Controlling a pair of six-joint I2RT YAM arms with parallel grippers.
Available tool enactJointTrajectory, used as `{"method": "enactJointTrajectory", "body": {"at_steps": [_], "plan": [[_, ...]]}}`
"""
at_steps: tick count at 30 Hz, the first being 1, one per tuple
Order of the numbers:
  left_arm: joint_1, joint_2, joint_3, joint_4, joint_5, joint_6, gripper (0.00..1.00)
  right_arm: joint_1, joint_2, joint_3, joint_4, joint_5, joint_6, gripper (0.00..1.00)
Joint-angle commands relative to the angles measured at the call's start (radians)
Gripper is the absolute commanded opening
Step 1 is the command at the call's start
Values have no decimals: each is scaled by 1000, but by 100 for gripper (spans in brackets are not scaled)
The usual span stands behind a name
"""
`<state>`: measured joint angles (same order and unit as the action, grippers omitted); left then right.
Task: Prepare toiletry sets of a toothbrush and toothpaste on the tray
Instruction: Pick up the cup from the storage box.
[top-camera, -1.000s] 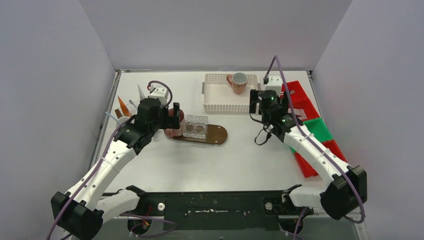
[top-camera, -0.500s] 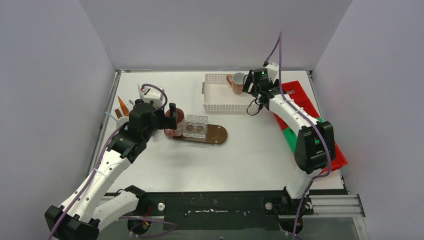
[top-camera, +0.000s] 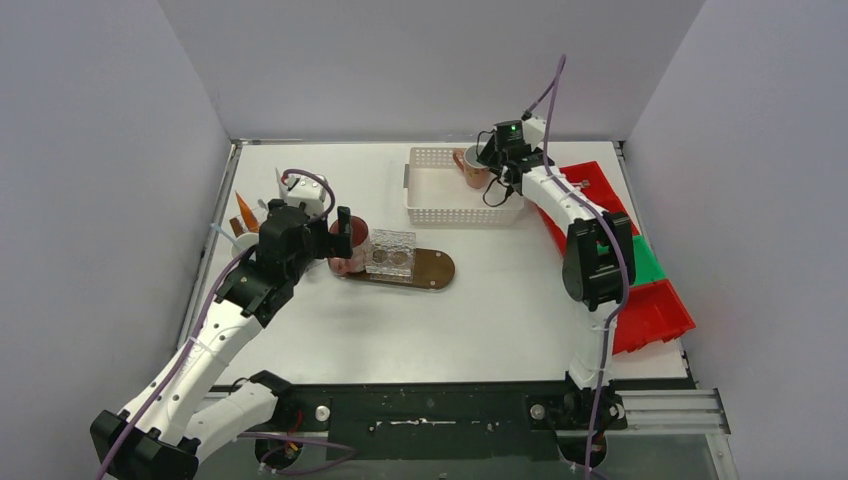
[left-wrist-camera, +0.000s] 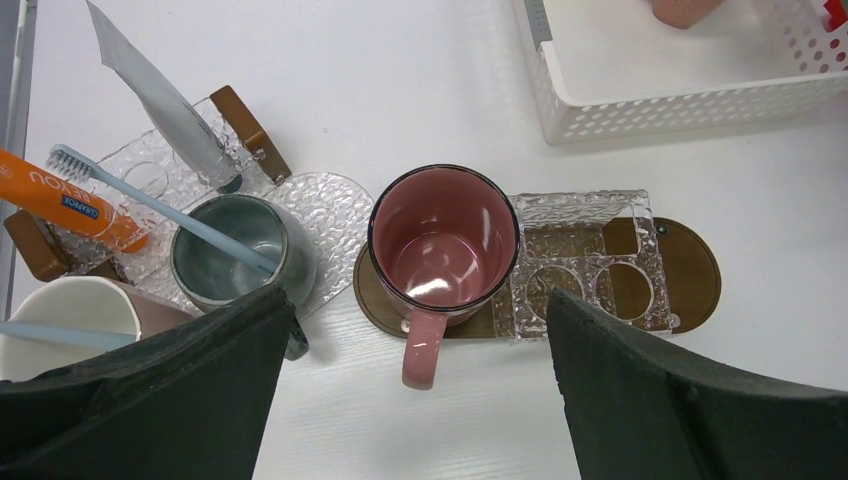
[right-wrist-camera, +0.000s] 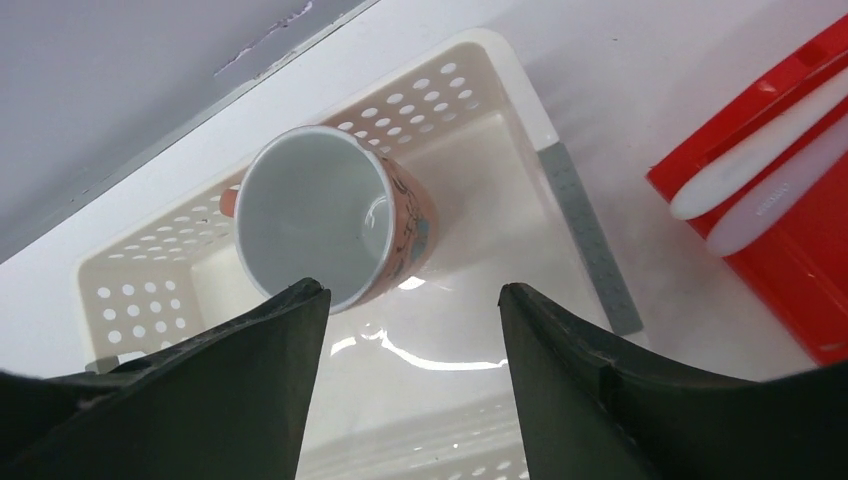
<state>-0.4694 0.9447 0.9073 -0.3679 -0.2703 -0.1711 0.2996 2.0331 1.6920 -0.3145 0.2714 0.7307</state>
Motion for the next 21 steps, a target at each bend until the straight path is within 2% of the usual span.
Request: {"method": "enactJointTrajectory", "body": {"at_steps": [1,11,15,21], "plan": [[5,-13,0,56,-17,17,97,-12,62,89,40,-36,58,64],[9,-5,-4,57,-9,19,95,-34,170,150,37,-92,63,55],[11,-4,-4,59,-7,19,95,-42,169,143,40,-112,48,39],[15,-5,-8,62,-10,20,94,-51,134,124,53,-135,23,7]]}}
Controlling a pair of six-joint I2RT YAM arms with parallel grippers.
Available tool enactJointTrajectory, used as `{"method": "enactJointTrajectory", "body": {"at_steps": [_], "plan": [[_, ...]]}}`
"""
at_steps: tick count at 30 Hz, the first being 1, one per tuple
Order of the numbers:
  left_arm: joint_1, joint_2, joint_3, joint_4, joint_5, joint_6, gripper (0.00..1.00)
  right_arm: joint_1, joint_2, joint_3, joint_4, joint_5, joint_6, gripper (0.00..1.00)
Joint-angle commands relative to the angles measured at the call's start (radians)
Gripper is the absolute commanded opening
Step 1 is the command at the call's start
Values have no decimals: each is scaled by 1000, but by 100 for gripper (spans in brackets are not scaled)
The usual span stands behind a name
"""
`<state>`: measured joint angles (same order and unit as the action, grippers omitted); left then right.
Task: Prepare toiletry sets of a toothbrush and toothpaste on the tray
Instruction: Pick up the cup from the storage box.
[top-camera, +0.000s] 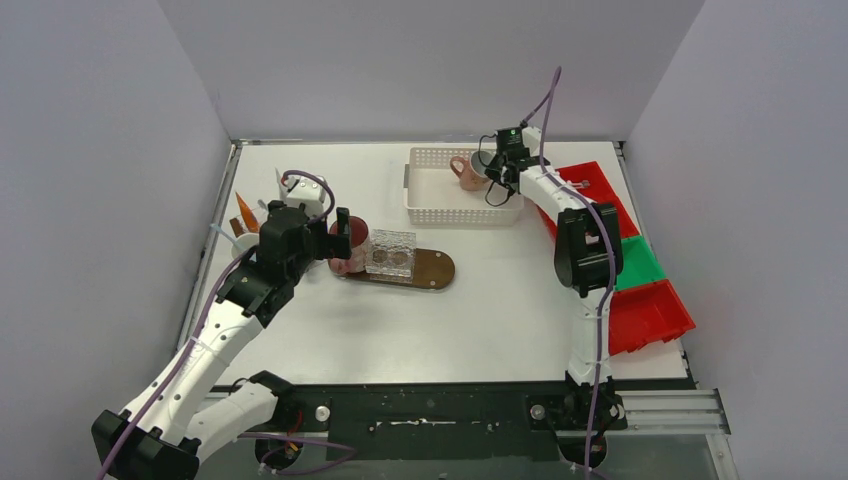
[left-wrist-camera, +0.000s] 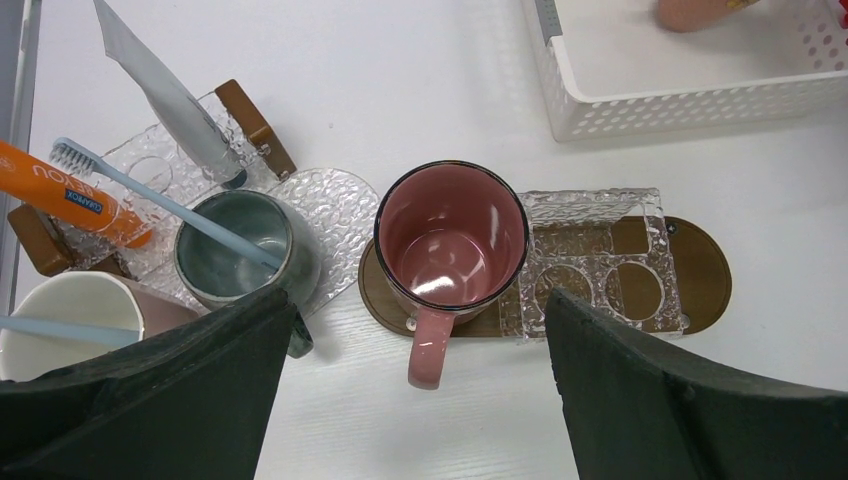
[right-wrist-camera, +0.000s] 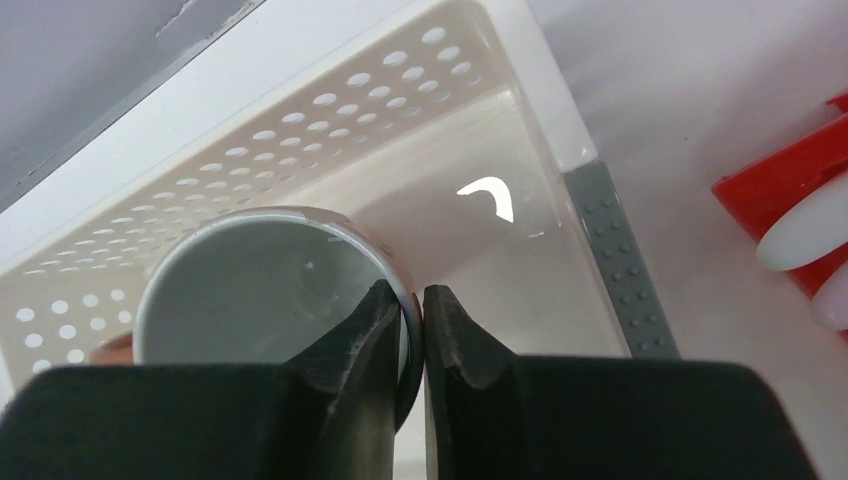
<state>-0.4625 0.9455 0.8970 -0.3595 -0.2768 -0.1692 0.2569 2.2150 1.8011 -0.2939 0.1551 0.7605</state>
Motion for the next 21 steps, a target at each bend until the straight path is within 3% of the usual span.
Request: {"method": "enactJointTrajectory", "body": {"at_steps": [1,21], "plan": [[8,-7,1,56,-3,18,94,-8,-56,10,35,-21,-14,2],[22,-29,-7,70,-2,23,94,-2,-360,-133,74,-134,-371,0]]}}
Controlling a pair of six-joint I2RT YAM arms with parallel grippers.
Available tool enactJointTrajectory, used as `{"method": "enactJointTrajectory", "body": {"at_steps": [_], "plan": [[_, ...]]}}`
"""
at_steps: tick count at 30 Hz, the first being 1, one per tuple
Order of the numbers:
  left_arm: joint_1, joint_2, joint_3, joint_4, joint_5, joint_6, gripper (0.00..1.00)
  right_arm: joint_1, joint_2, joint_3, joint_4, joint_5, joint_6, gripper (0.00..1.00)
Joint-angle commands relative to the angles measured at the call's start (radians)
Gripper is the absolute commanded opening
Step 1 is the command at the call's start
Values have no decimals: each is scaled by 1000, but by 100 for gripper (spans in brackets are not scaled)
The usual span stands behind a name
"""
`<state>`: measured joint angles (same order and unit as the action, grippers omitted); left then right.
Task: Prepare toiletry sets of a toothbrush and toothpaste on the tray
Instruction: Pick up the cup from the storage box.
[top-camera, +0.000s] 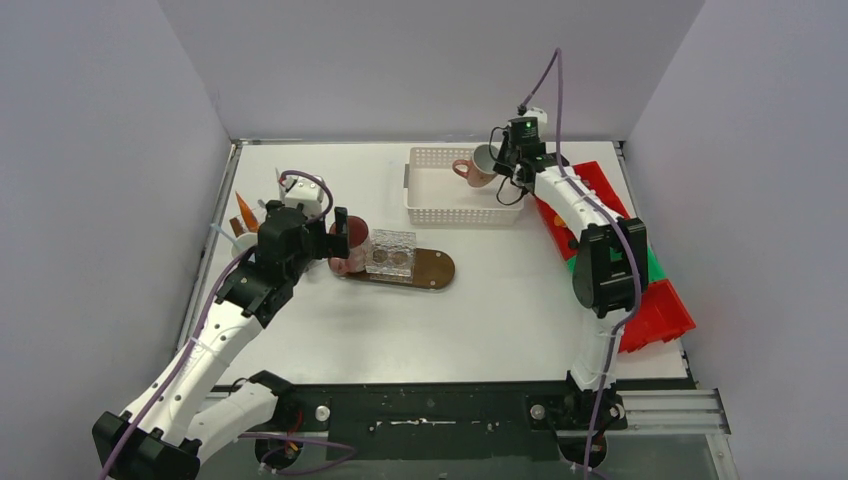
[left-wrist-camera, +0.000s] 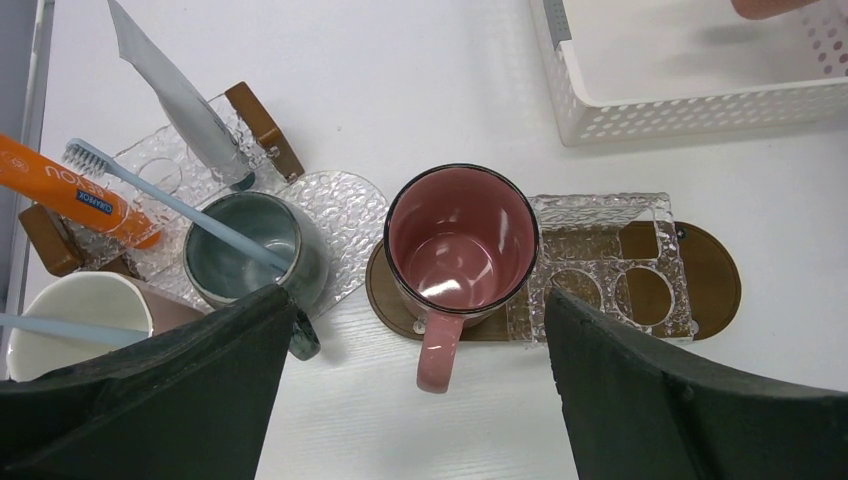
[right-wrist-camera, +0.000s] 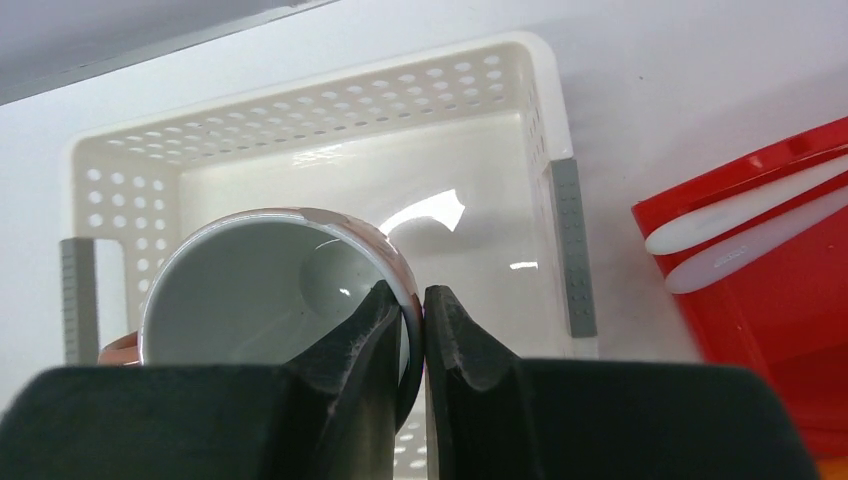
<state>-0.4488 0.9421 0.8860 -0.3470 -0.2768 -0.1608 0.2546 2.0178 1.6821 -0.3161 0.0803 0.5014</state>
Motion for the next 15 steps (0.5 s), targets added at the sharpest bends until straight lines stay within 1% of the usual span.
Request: {"method": "enactJointTrajectory", "body": {"at_steps": [1,7,15], "plan": [[9,-28,3,59,-2,15,94,1,-183,-31,104,-72,-134,0],[11,-41,-7,70,-2,15,94,21,-300,-141,139,-149,-287,0],[15,-58,-18,82,1,17,94,88,-404,-209,86,-209,-505,0]]}}
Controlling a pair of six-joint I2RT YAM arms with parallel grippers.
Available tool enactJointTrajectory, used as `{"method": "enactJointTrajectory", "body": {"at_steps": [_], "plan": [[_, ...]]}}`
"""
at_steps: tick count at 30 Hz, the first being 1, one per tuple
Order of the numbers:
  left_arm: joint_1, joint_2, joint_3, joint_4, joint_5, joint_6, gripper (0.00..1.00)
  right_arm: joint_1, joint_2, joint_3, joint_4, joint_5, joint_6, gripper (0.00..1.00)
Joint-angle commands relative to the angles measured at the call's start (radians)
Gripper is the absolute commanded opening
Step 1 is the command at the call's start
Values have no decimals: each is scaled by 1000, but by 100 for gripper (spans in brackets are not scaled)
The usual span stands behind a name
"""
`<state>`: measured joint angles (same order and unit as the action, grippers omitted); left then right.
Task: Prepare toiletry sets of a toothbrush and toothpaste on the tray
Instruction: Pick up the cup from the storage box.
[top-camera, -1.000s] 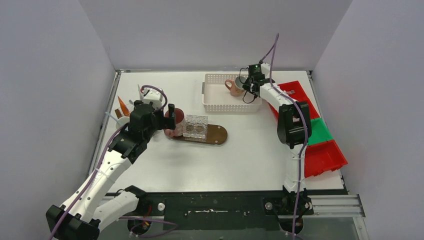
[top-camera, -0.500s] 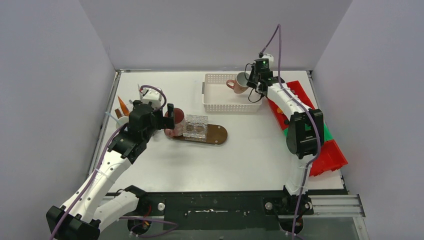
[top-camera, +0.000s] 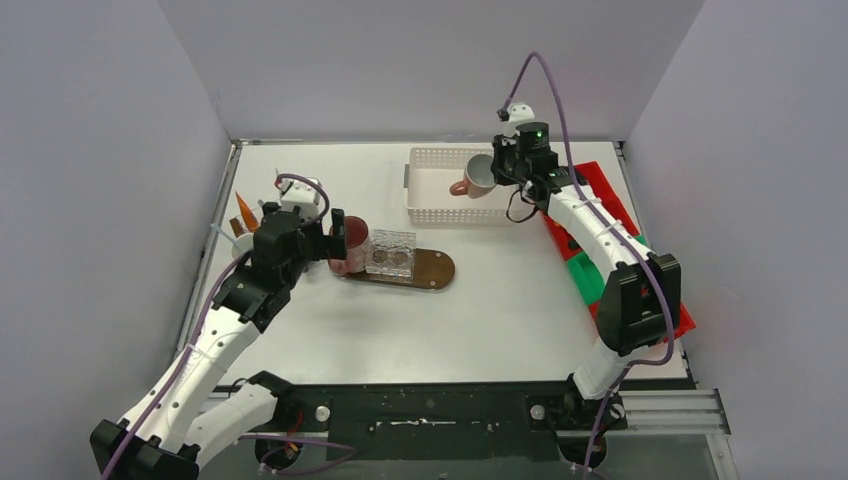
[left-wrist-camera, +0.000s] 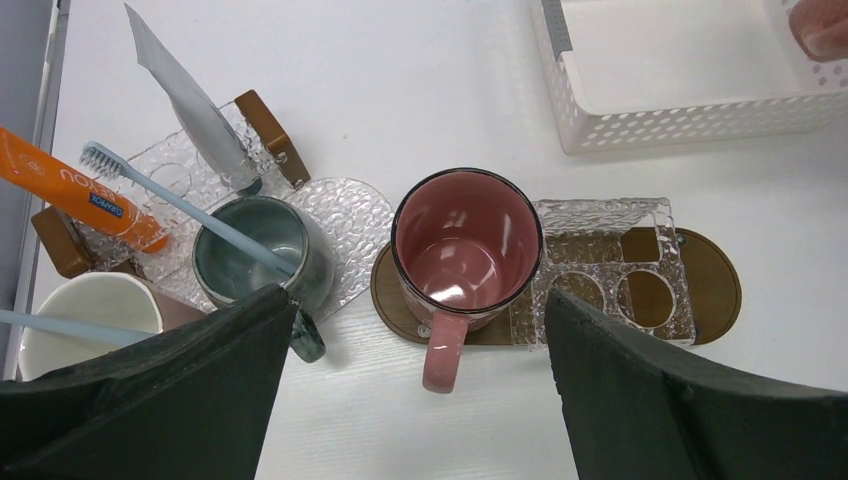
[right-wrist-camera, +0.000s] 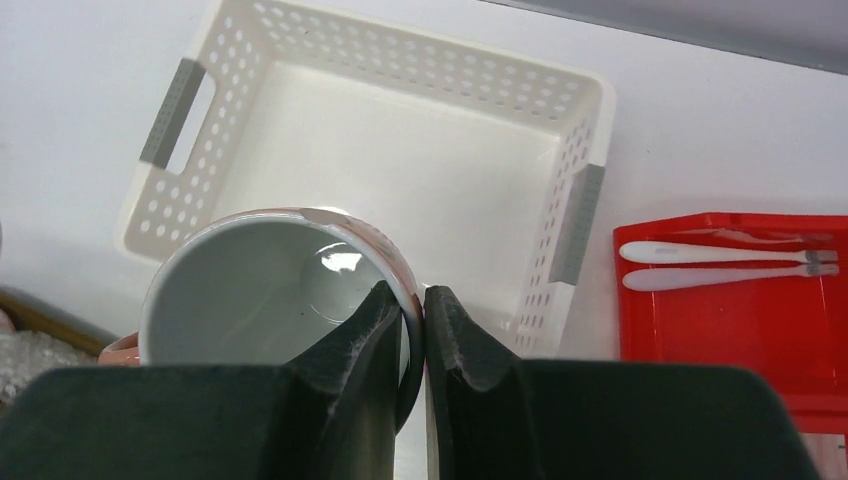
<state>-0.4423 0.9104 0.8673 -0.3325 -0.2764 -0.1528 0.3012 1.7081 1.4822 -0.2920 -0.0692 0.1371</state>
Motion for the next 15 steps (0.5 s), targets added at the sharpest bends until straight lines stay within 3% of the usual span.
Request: {"method": "enactJointTrajectory", "body": {"at_steps": [1,9,15], "plan": [[10,-28,-1,69,0,9,94,51,-107,-19,58,-70,-169,0],[17,-42,-5,73,-9,4,94,146,-203,-125,65,-218,-365,0],[20,-44,-5,73,-22,1,94,190,-183,-114,-8,-317,-445,0]]}}
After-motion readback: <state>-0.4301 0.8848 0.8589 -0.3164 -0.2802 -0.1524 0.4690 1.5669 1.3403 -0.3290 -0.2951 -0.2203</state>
